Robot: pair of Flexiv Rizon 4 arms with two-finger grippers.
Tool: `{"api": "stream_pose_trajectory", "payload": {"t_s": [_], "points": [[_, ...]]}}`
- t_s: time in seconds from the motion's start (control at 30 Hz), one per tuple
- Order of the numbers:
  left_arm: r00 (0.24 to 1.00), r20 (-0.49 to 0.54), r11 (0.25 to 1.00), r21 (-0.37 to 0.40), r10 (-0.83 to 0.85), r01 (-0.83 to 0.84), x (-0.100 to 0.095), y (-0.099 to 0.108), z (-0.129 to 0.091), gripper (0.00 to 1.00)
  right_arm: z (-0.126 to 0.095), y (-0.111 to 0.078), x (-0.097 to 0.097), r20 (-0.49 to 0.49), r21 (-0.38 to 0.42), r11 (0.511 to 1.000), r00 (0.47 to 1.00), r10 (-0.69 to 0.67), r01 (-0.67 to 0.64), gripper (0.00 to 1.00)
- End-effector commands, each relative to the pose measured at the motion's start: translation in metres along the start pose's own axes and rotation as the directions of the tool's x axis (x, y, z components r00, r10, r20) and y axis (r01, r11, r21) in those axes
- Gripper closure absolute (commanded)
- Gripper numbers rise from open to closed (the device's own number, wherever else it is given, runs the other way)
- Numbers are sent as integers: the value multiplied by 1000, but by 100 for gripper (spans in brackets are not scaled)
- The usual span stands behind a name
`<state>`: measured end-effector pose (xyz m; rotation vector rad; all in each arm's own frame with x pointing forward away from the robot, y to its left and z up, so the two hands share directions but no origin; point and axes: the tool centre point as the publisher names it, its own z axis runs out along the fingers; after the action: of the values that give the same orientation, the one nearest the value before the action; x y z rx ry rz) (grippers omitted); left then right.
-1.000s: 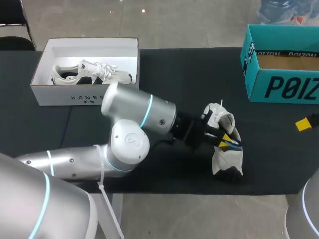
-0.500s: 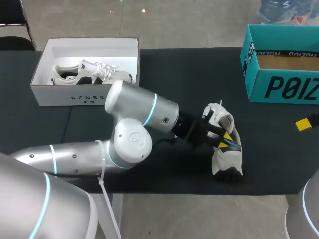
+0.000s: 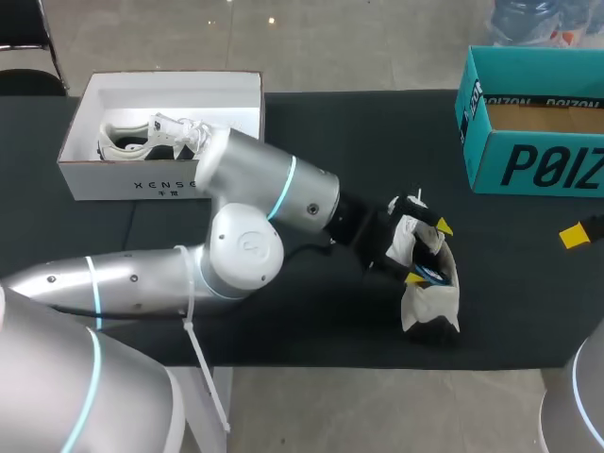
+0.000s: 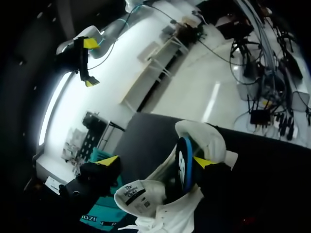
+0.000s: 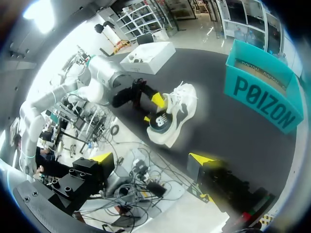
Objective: Take the shoe out of the shoebox, open the shoe tongue, remove and reinsert the insole, then place the shoe into the shoebox
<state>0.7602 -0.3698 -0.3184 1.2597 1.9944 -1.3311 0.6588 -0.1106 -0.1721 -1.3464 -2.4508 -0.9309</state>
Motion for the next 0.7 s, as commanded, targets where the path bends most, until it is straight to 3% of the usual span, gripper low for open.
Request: {"api": "stream_pose_trajectory", "payload": {"t_s": [0.03,0.3,0.63,0.7], "points": [[999,-45,1000,11,20,-20,-13,-5,-12,0,1,-1,0,1,0,1000,1000,0,0,0],[992,-112,998,38,57,-54,-26,-16,-19,0,1,-1,0,1,0,1000,1000,0,0,0],[931,-353,995,72,92,-71,-18,-19,-35,0,1,-1,0,1,0,1000,1000,0,0,0],[884,-456,994,80,107,-79,-18,-19,-38,54,1,-1,0,1,0,1000,1000,0,0,0]]}}
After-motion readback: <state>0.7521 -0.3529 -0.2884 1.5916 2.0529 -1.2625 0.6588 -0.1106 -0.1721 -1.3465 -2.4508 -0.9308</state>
